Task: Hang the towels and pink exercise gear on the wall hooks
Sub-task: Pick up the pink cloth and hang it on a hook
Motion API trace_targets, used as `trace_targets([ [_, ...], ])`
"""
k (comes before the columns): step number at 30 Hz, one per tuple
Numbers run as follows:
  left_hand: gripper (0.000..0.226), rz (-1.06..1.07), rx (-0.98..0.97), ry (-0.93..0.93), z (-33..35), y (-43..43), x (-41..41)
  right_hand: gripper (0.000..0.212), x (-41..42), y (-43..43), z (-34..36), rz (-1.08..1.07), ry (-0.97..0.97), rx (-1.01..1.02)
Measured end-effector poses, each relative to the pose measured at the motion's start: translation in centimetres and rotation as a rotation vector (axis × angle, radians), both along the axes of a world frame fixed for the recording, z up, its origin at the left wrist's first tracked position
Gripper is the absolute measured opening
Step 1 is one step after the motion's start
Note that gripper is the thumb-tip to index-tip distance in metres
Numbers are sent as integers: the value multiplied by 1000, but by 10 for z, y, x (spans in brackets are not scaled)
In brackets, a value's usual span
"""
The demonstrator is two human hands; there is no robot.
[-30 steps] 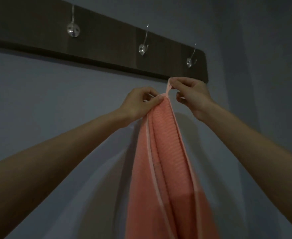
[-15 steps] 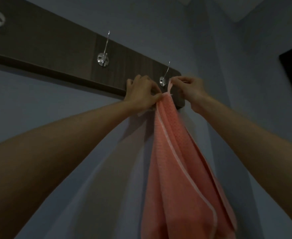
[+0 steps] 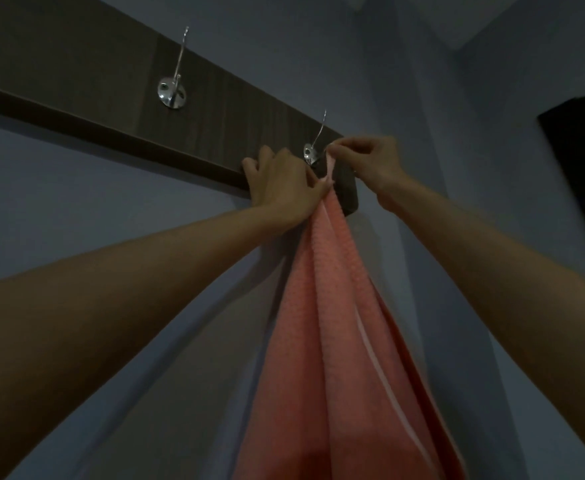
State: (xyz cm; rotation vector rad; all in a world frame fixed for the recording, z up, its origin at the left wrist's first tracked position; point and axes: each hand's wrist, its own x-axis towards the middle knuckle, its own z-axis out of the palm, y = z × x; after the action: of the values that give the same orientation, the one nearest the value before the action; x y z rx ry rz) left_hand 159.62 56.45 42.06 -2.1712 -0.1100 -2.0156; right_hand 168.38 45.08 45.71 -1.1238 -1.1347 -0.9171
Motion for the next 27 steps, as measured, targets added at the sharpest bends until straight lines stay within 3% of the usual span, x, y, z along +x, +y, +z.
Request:
trace_targets([
  [6, 37, 89, 29, -109, 9, 2, 5, 20, 2, 6, 15, 12, 70, 40],
  [14, 32, 17, 97, -120, 3, 8, 5, 22, 8, 2, 3, 249, 96, -49],
  [27, 22, 70, 143, -172, -4, 15, 8, 28, 7, 19, -2, 148, 127, 6],
])
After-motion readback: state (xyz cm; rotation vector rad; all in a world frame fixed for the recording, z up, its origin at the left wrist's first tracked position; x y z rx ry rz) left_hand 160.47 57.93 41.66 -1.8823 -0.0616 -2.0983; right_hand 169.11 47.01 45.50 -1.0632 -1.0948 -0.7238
